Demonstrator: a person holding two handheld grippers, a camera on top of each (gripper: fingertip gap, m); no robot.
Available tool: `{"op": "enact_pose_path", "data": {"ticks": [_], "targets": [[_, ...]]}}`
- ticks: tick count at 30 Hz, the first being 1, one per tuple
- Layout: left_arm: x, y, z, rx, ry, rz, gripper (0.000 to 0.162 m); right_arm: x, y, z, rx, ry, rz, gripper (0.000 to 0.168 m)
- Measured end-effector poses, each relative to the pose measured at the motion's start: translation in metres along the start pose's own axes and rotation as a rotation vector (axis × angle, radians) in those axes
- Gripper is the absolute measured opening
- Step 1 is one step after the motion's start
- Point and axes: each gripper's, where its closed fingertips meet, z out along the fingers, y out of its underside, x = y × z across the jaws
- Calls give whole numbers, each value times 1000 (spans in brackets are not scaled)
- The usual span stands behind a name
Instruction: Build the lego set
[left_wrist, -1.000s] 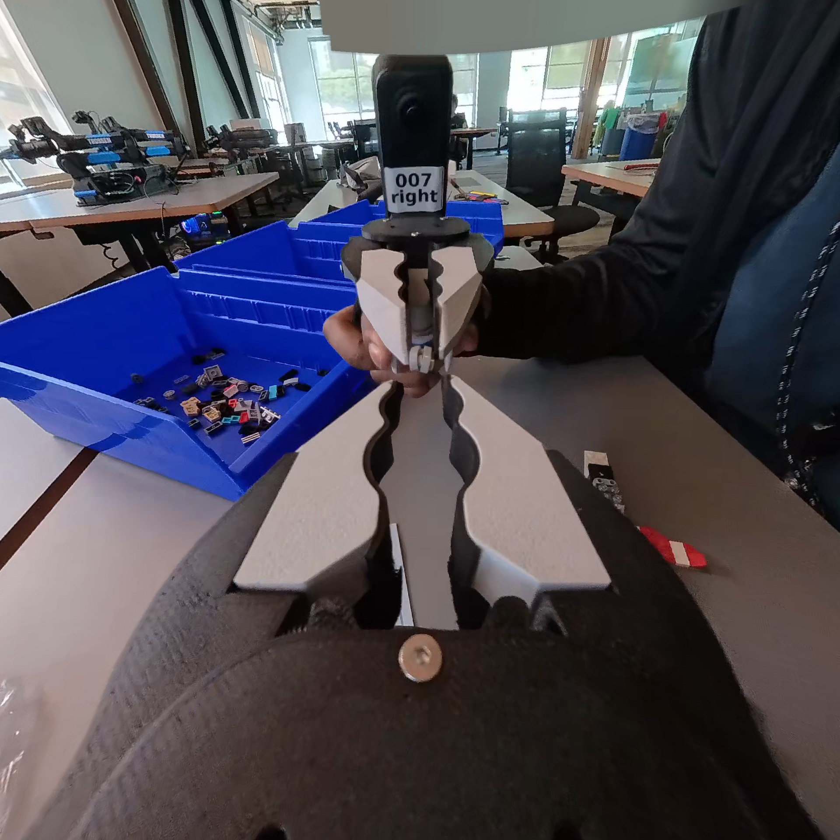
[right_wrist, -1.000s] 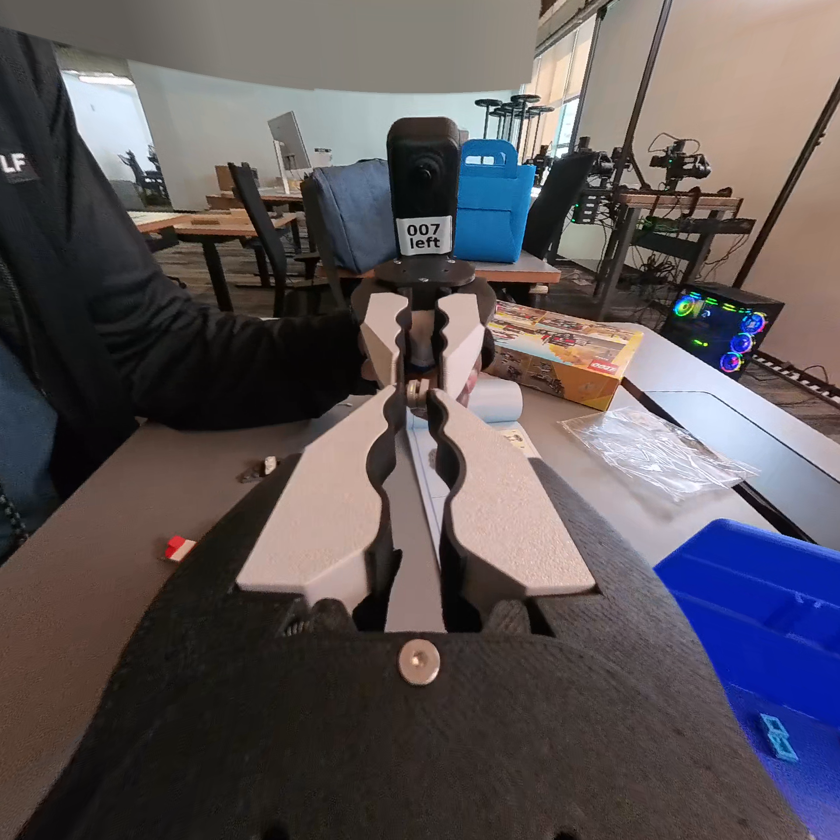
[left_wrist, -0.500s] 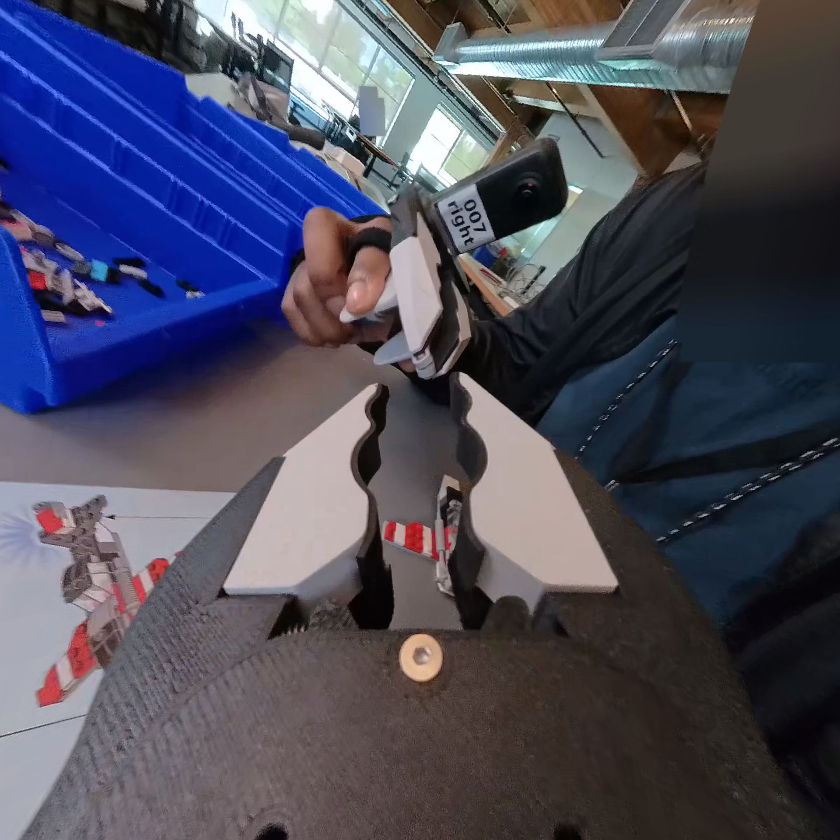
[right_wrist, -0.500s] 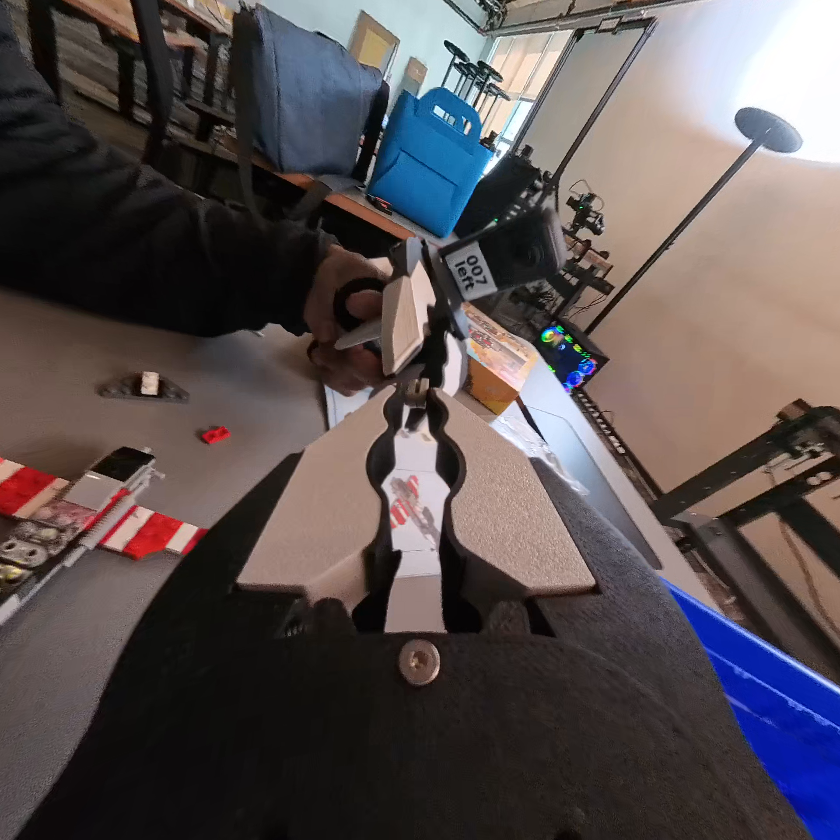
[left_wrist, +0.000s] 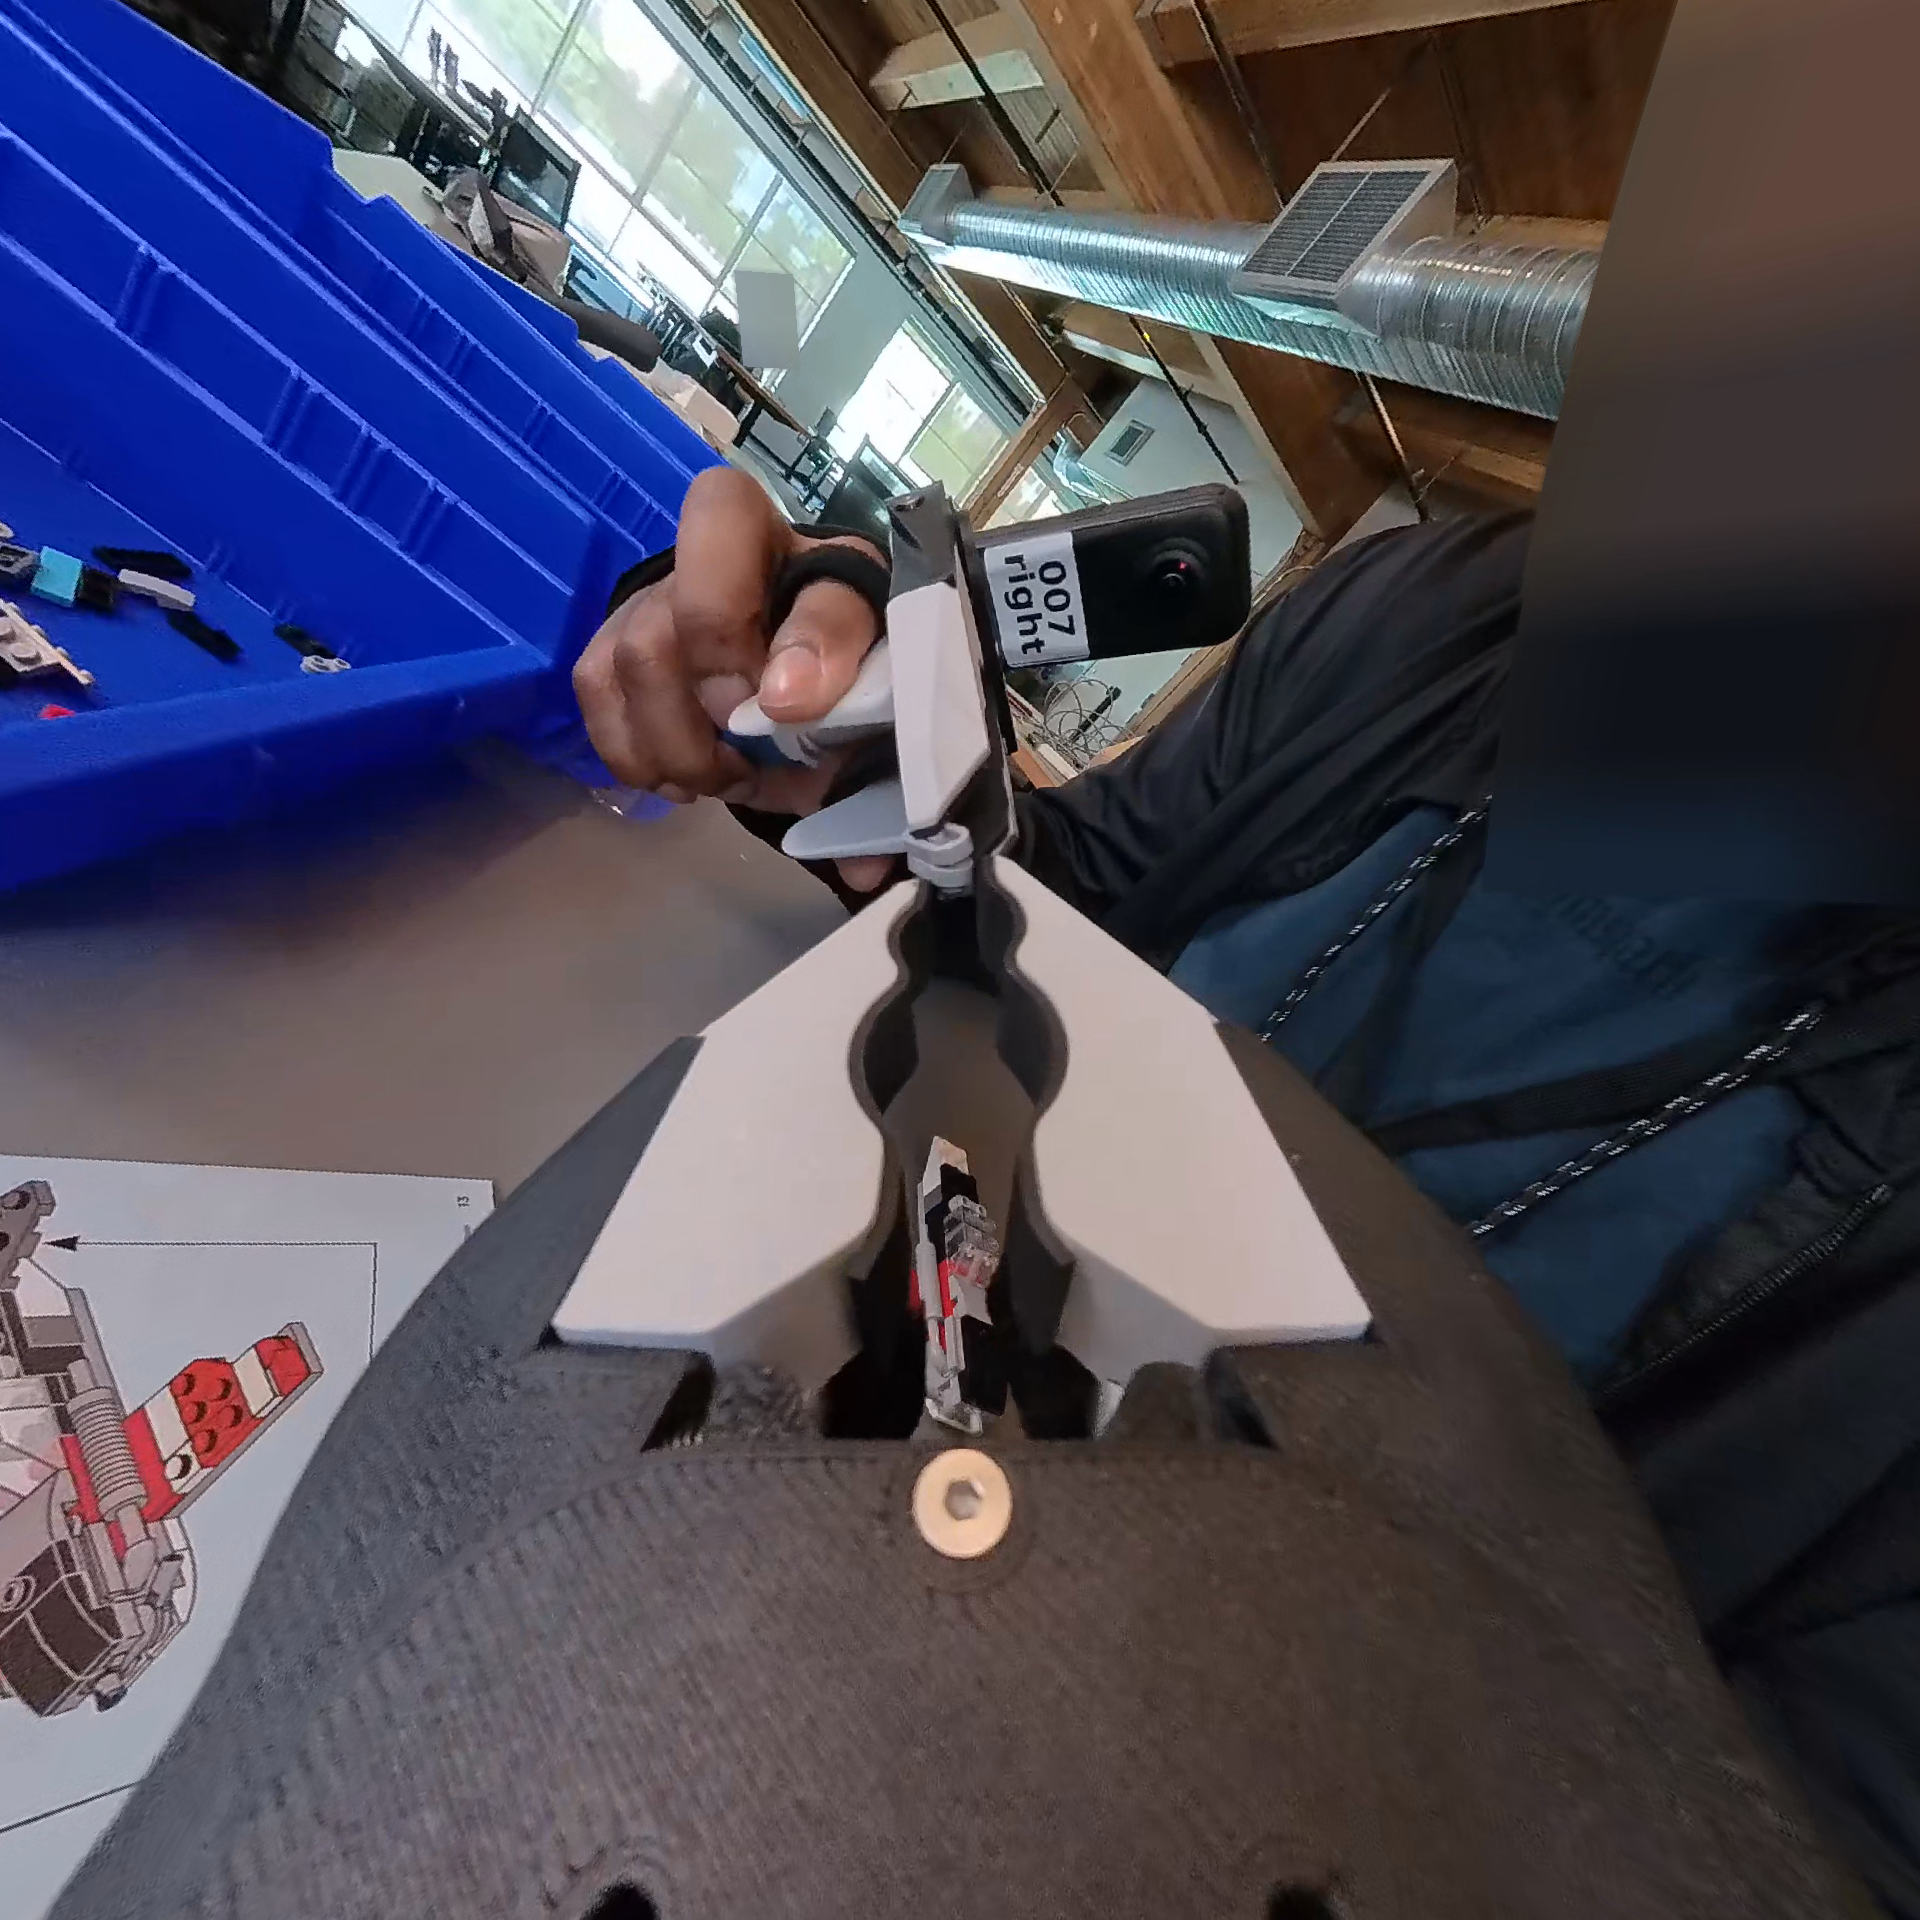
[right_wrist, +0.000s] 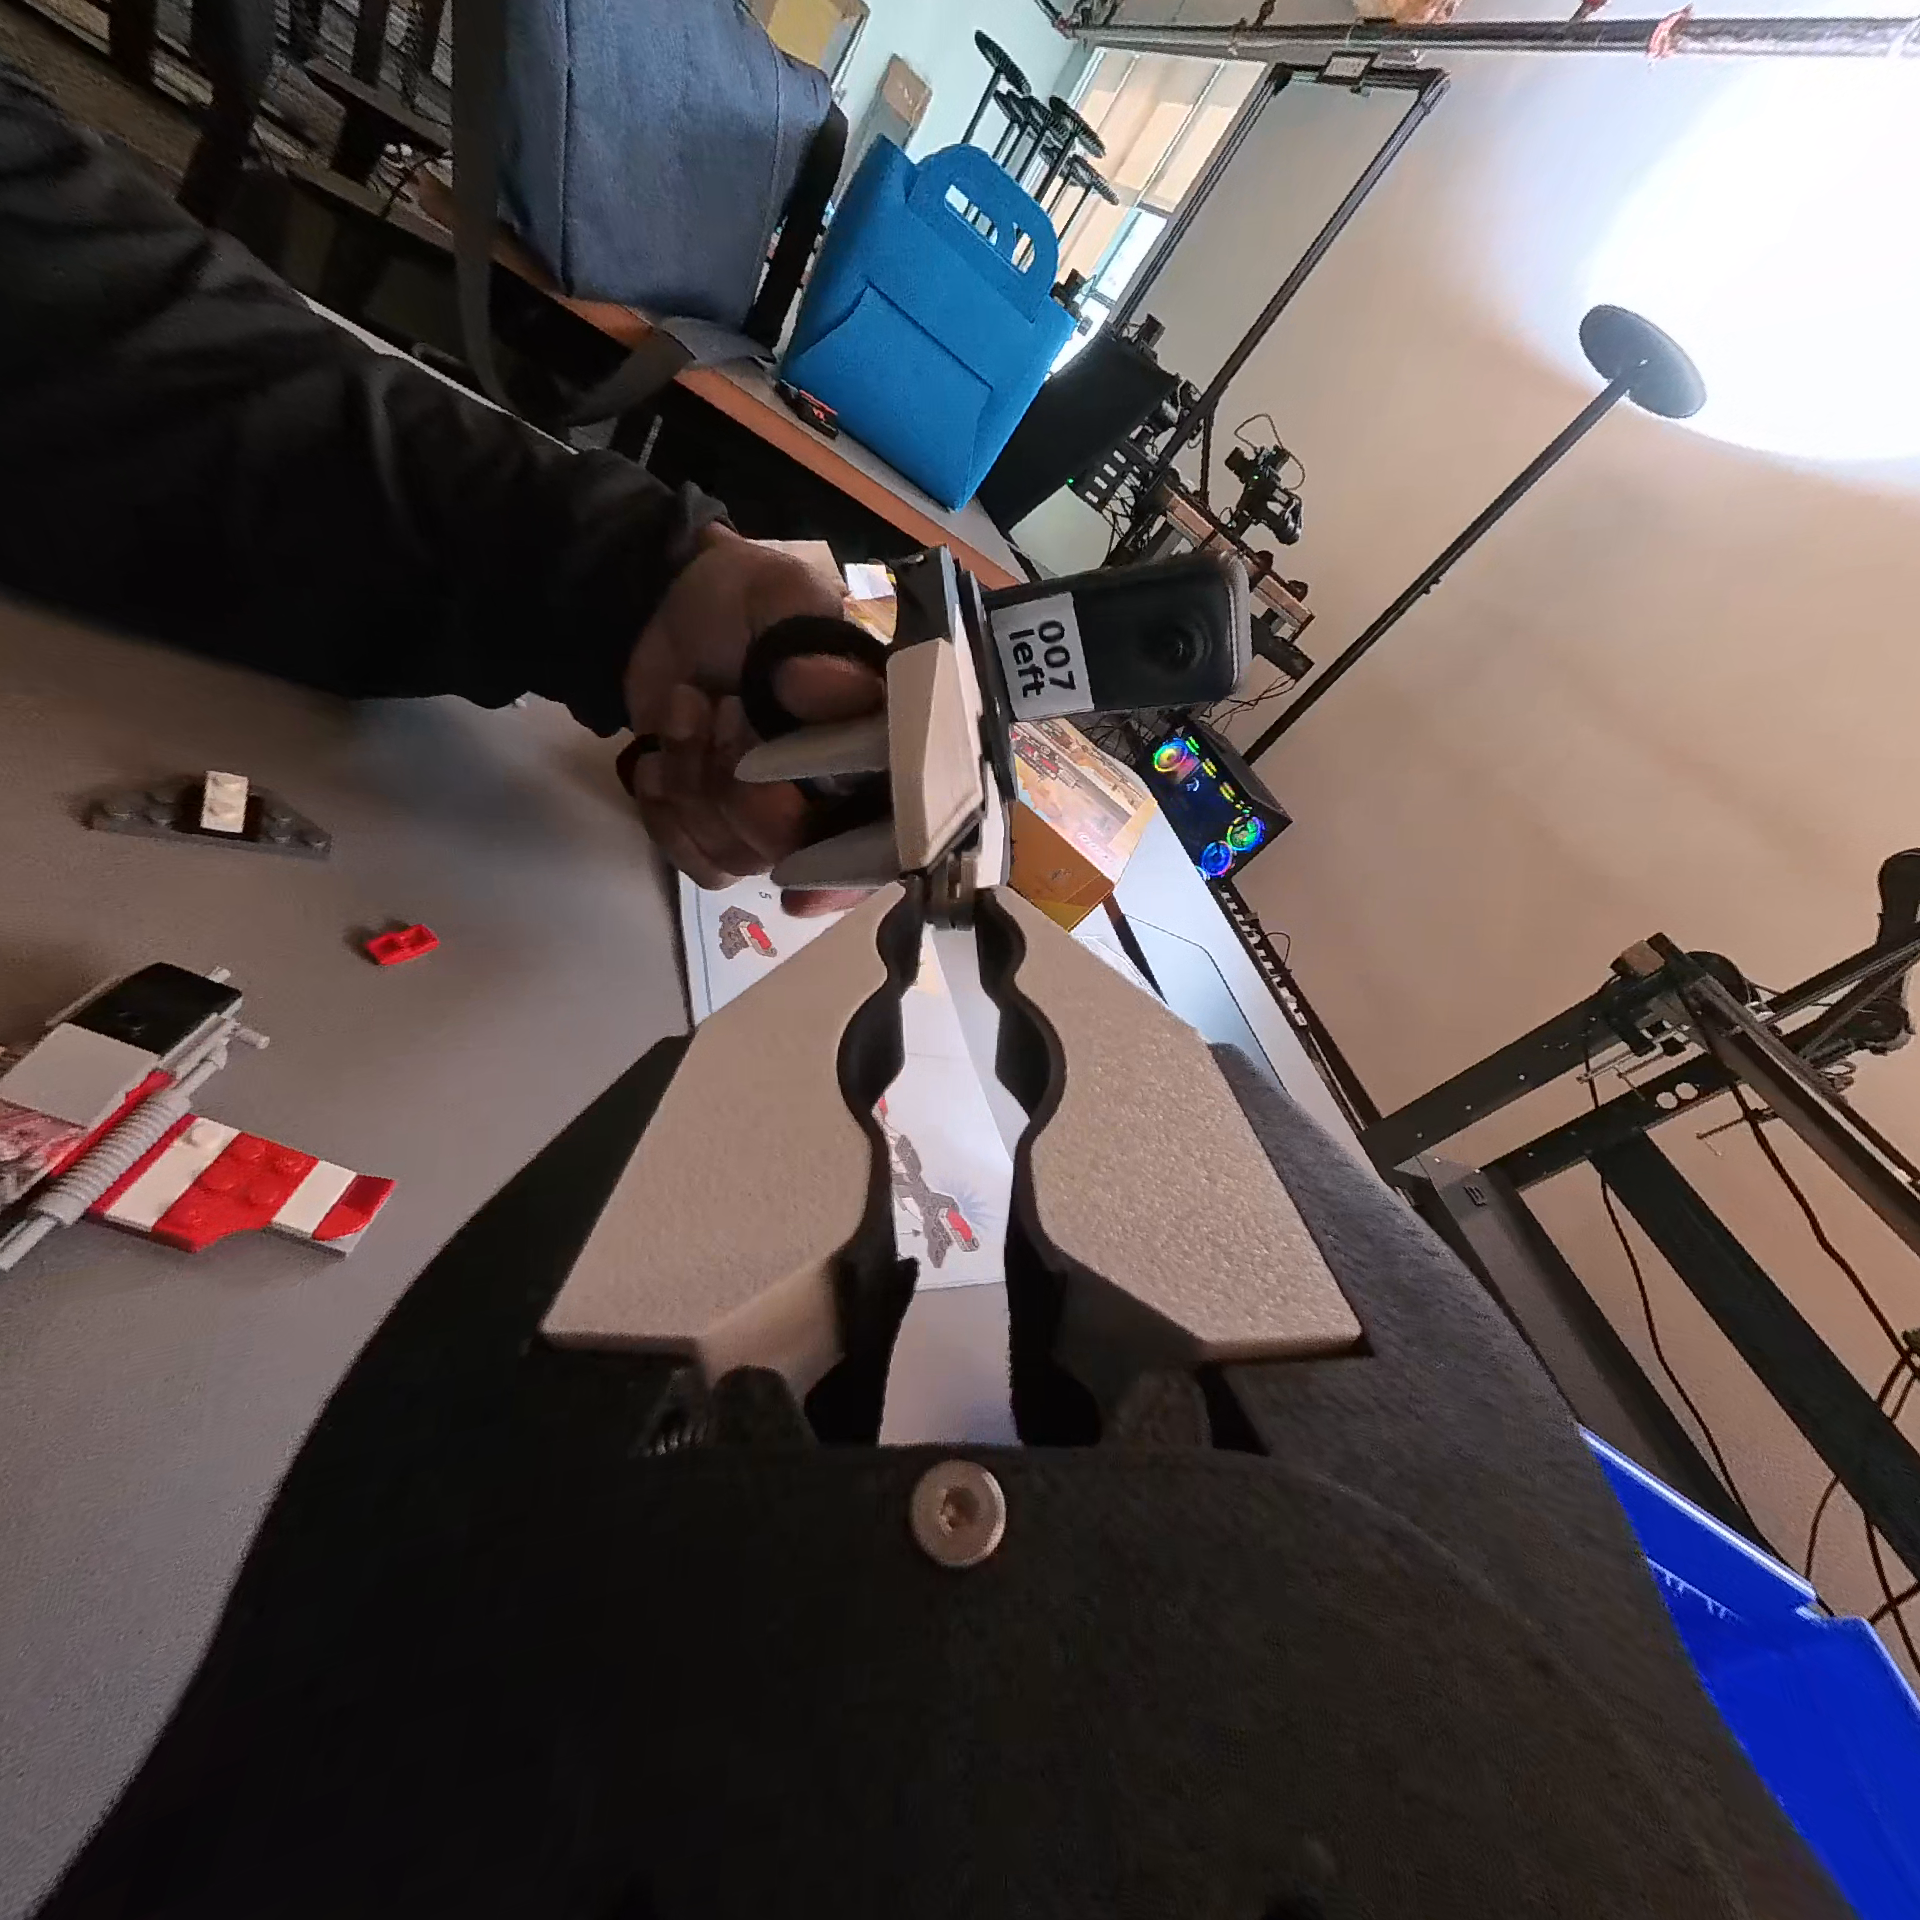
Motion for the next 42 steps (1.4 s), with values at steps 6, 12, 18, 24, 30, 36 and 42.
{"op": "enact_pose_path", "data": {"ticks": [6,12,18,24,30,36,42], "targets": [[1,0,0,3,4,10,6,0,-1,-1,0,5,-15,10],[1,-1,1,8,9,11,6,1,-1,-1,-1,13,-34,10],[1,-1,1,8,9,14,6,1,-1,-1,3,17,-35,10],[2,-1,1,6,8,16,6,0,-1,-1,0,19,-42,10],[1,-2,0,10,2,14,6,1,0,-1,-15,37,-75,10],[-1,-3,0,14,-7,17,6,2,1,-1,-24,50,-96,10],[0,-3,0,14,-9,27,6,3,0,-1,-23,55,-96,11]]}}
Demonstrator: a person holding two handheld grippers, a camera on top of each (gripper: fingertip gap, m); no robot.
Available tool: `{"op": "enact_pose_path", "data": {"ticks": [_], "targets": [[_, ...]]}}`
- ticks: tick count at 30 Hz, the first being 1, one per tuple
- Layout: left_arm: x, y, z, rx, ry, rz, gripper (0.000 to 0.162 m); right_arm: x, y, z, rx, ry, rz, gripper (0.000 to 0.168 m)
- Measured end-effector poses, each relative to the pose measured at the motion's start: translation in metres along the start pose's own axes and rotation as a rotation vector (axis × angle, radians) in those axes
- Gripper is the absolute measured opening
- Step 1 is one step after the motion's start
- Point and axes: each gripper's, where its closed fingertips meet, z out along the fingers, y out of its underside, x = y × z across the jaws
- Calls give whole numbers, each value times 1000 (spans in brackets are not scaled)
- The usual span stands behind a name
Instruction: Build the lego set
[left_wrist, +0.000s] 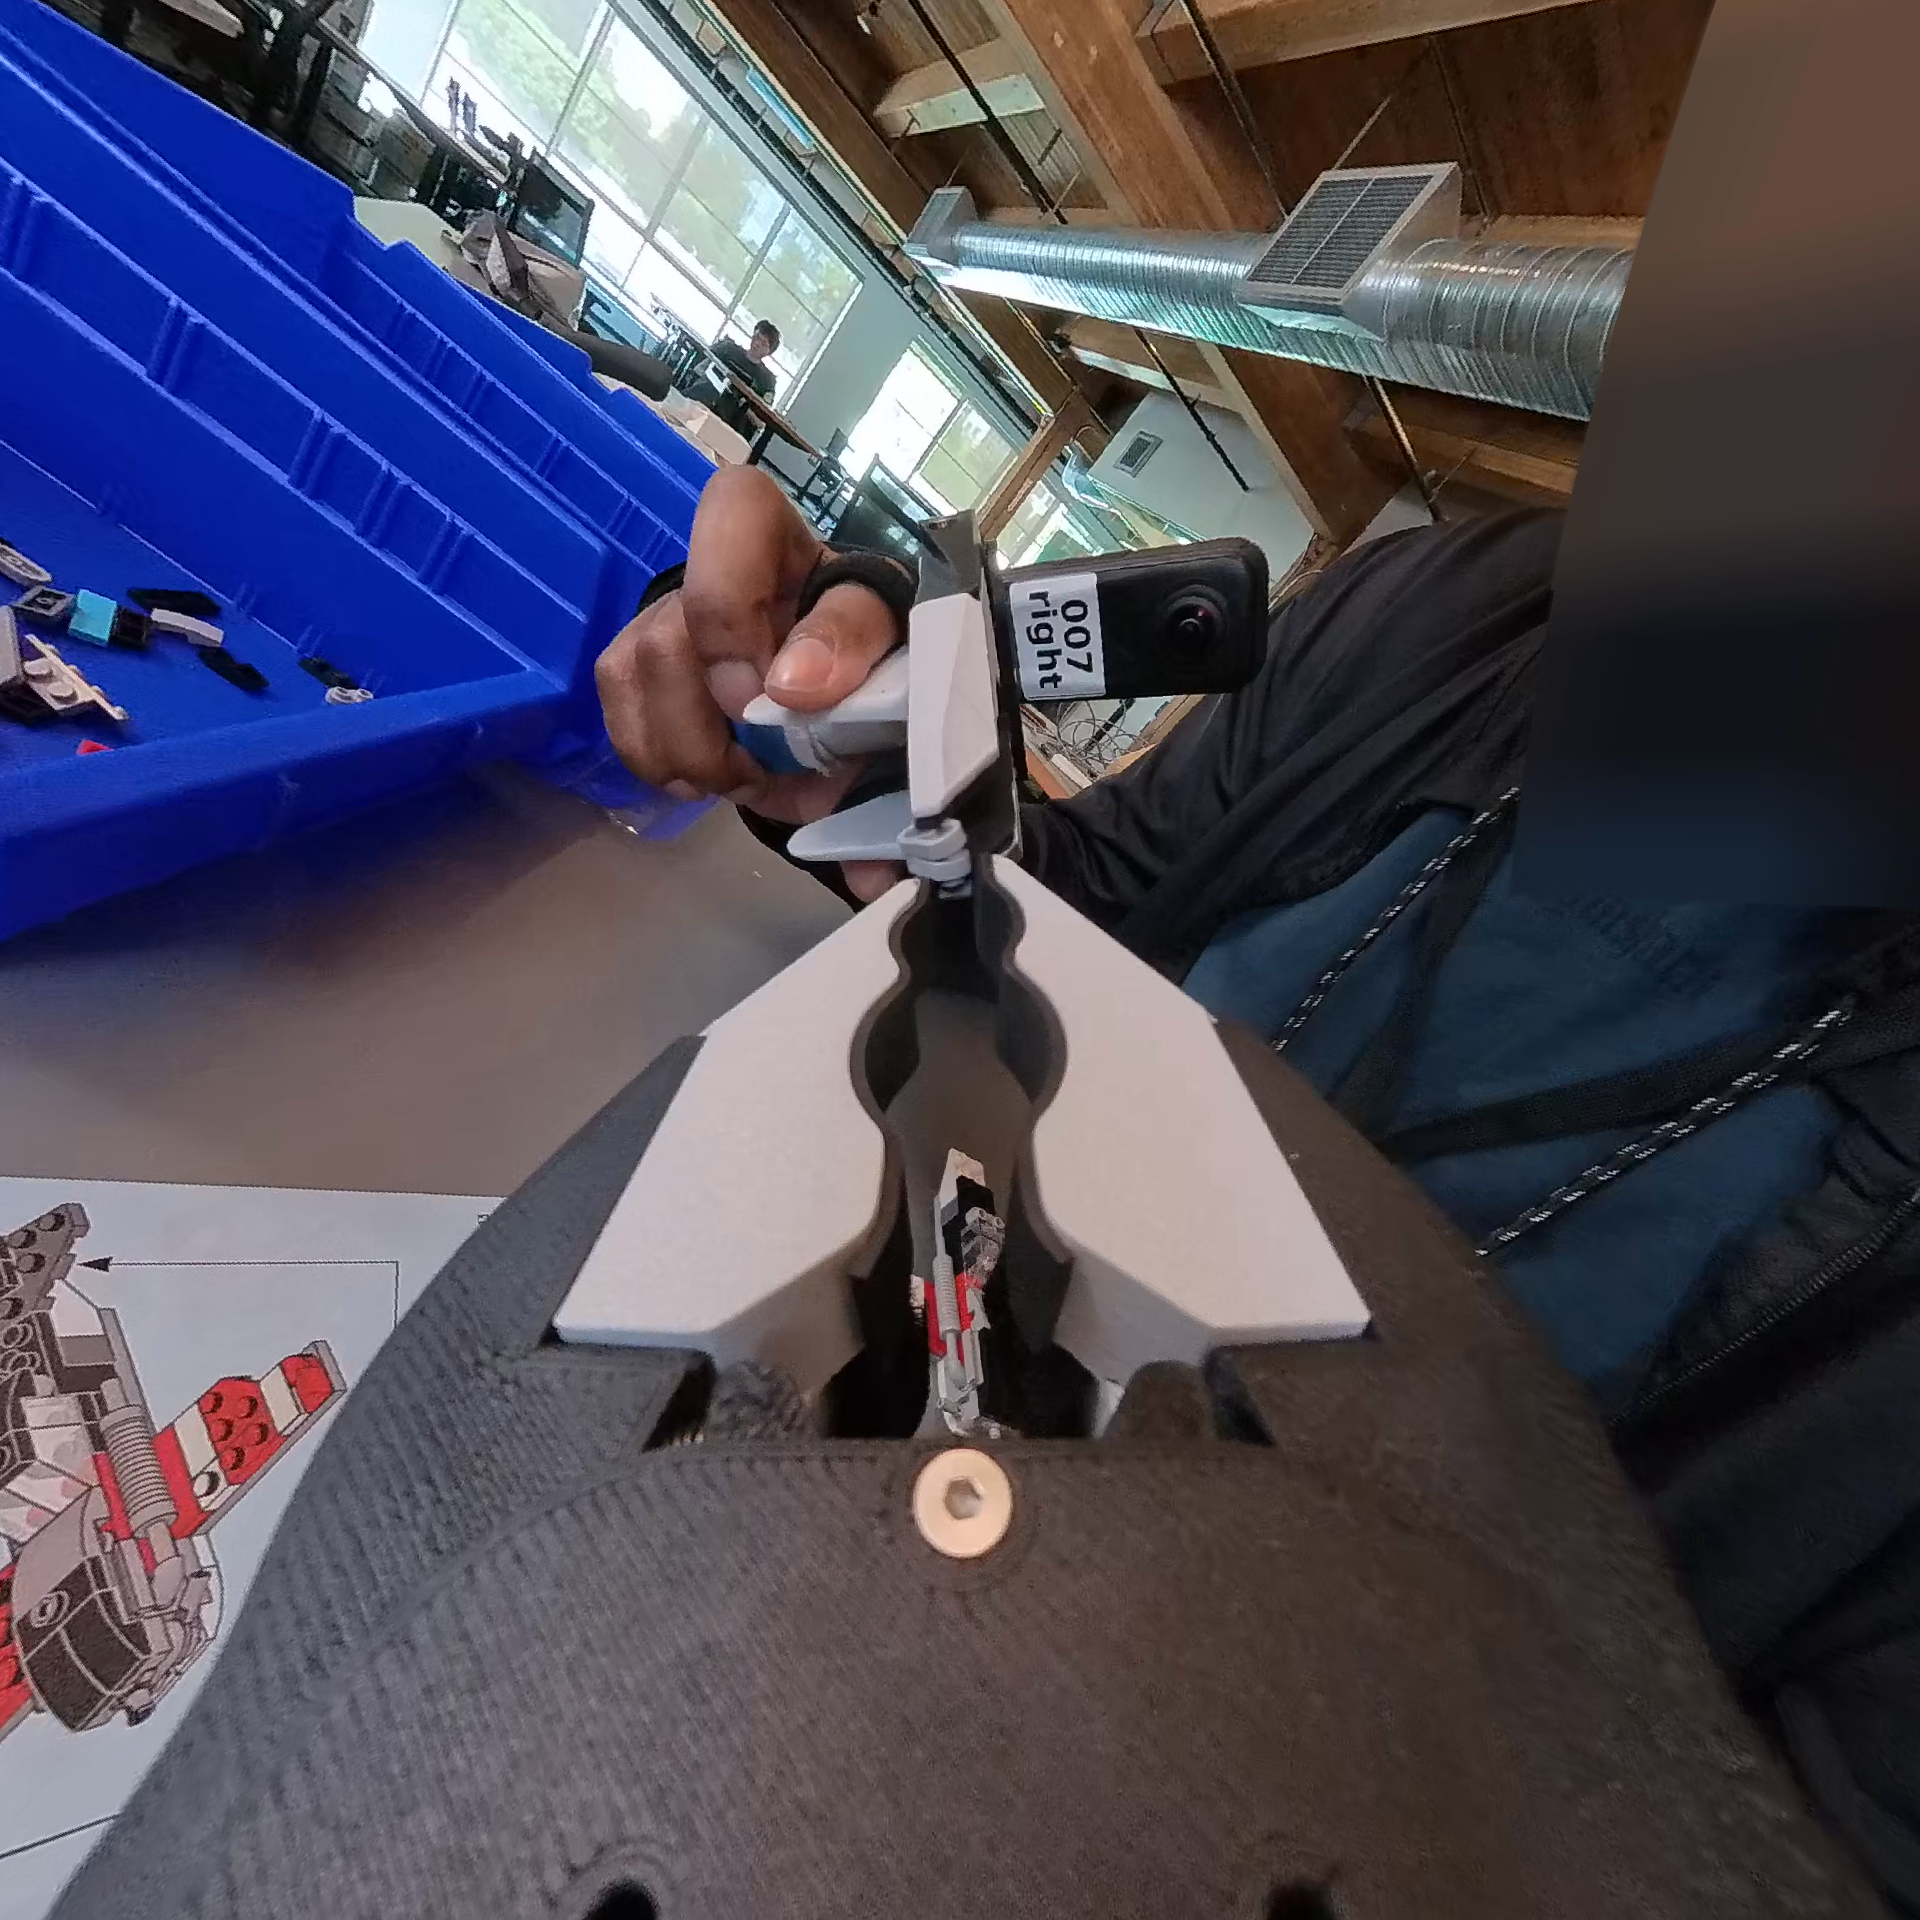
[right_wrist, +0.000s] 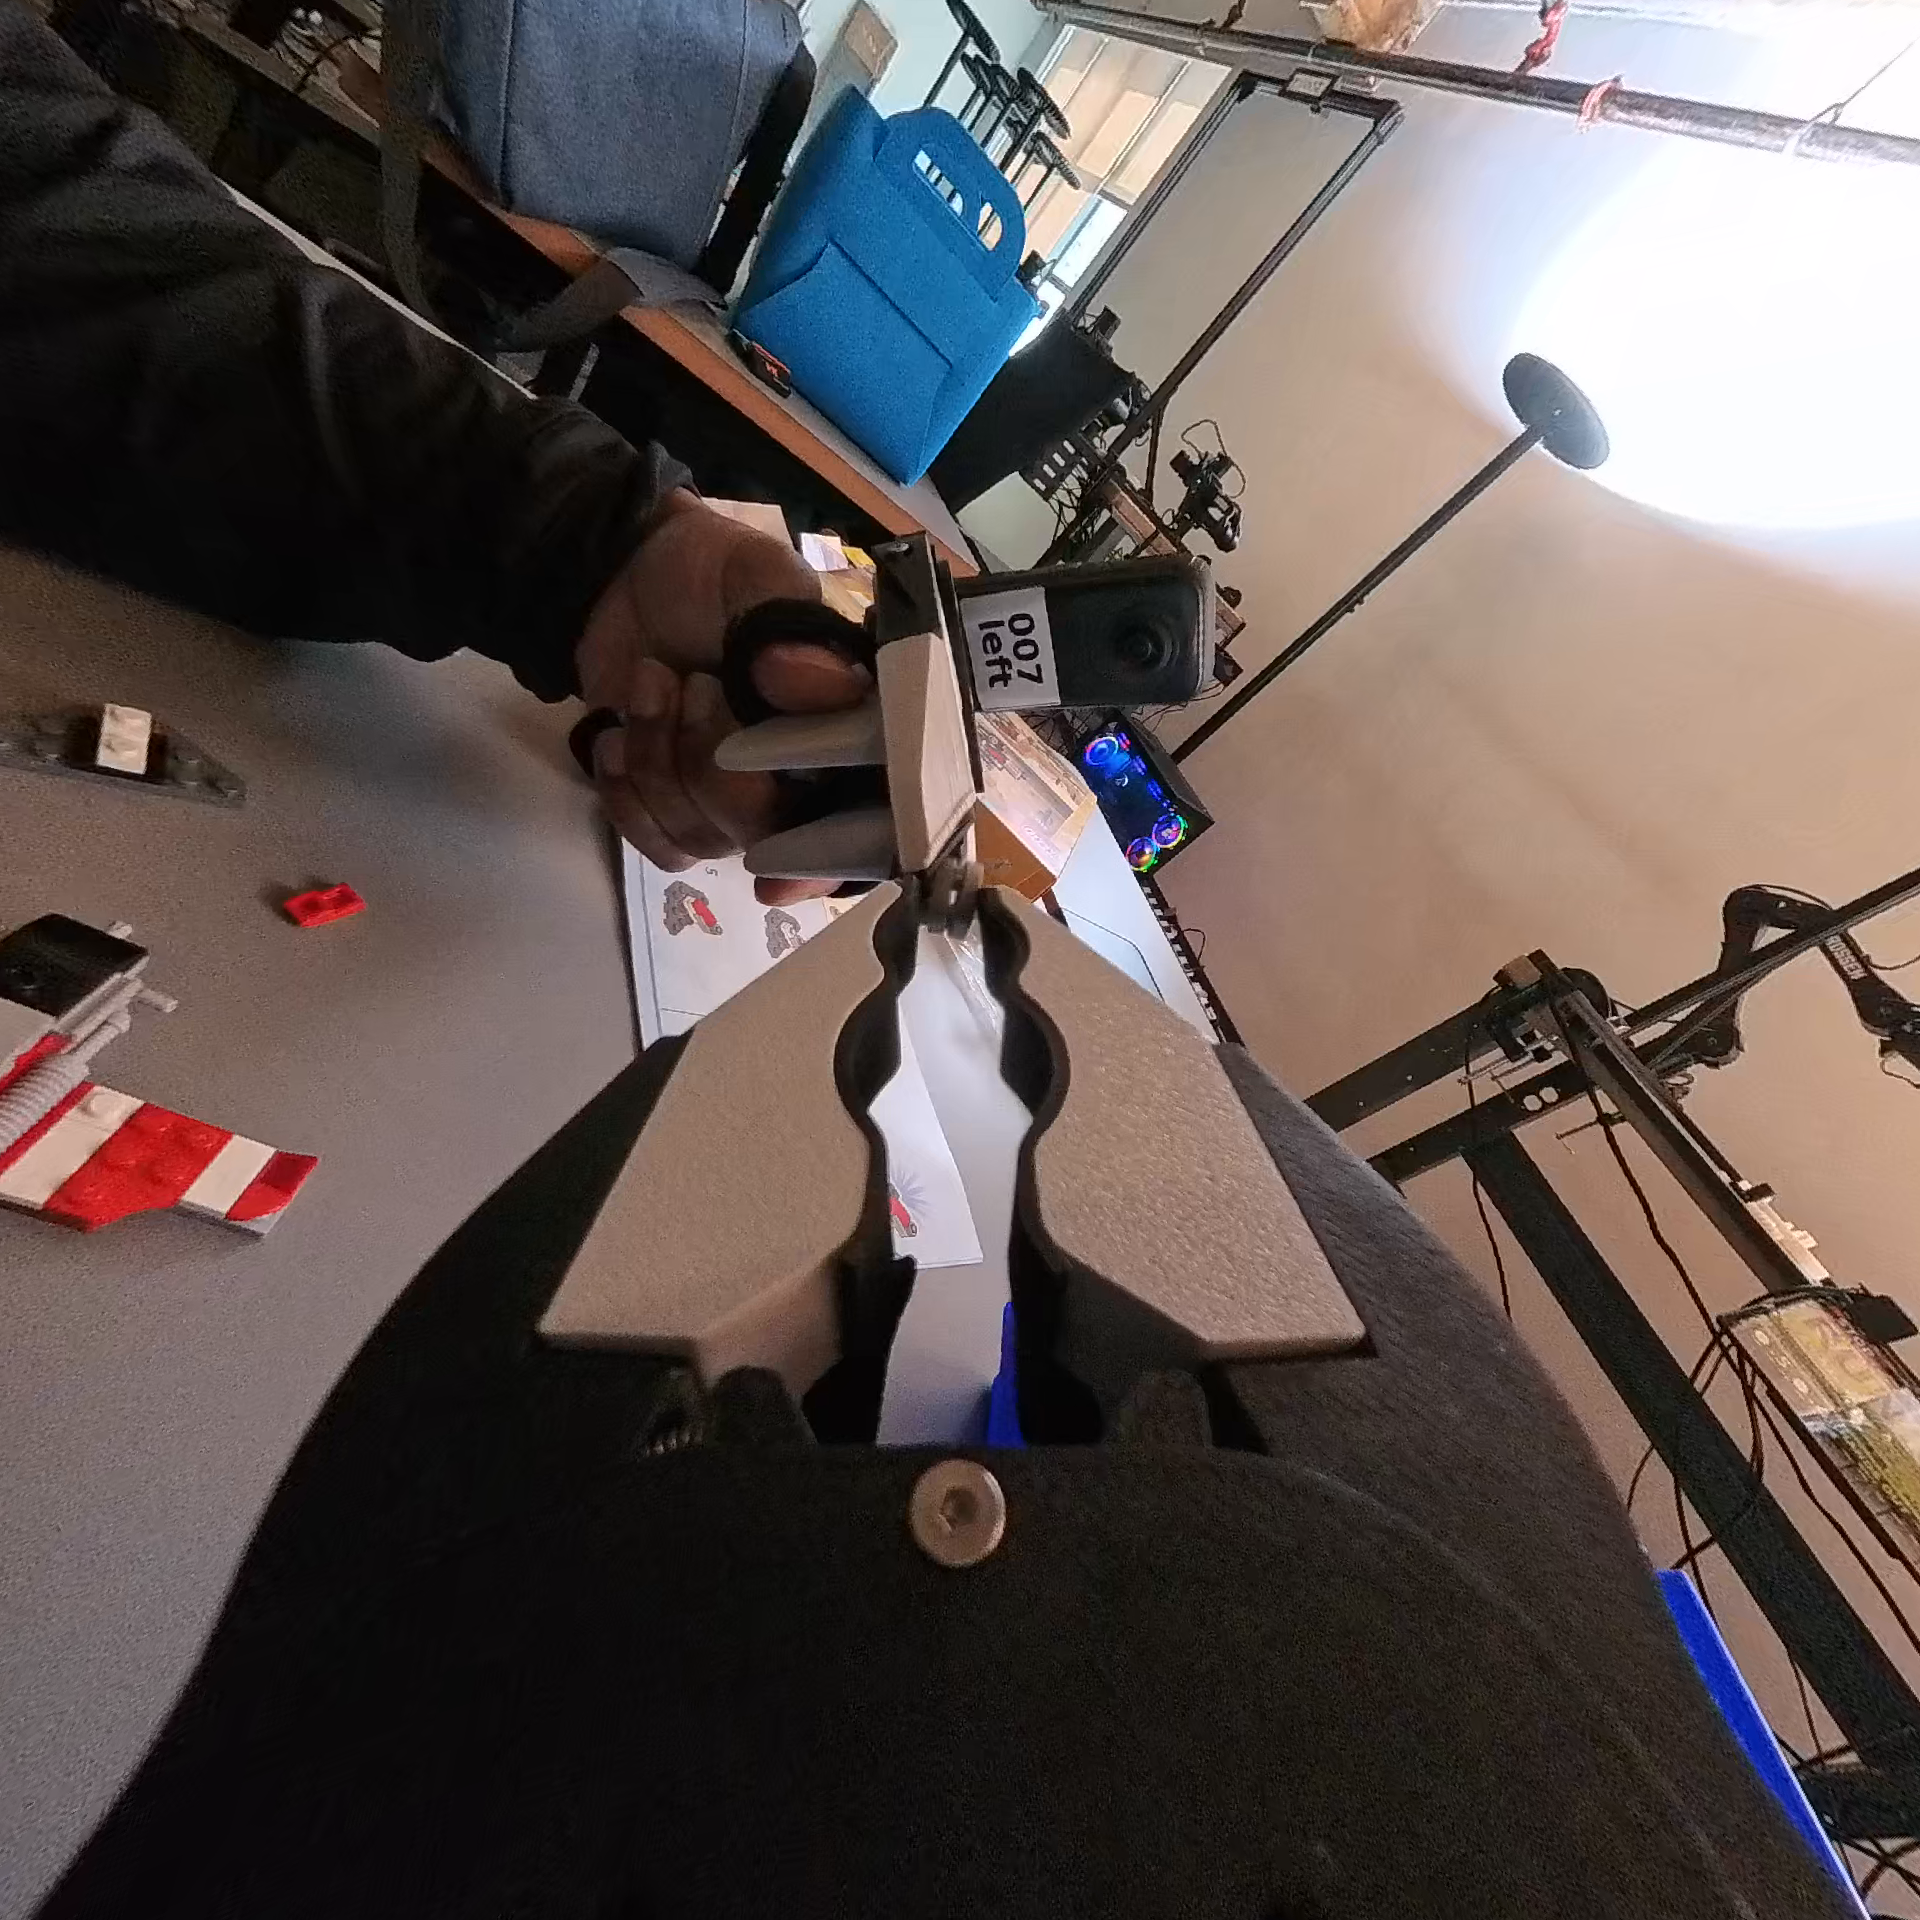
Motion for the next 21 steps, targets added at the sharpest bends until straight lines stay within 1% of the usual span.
{"op": "enact_pose_path", "data": {"ticks": [12,21], "targets": [[0,0,0,-1,1,8,6,-1,-1,0,-1,-1,-5,11],[0,2,0,-12,-2,8,7,-2,-1,0,-1,-29,32,8]]}}
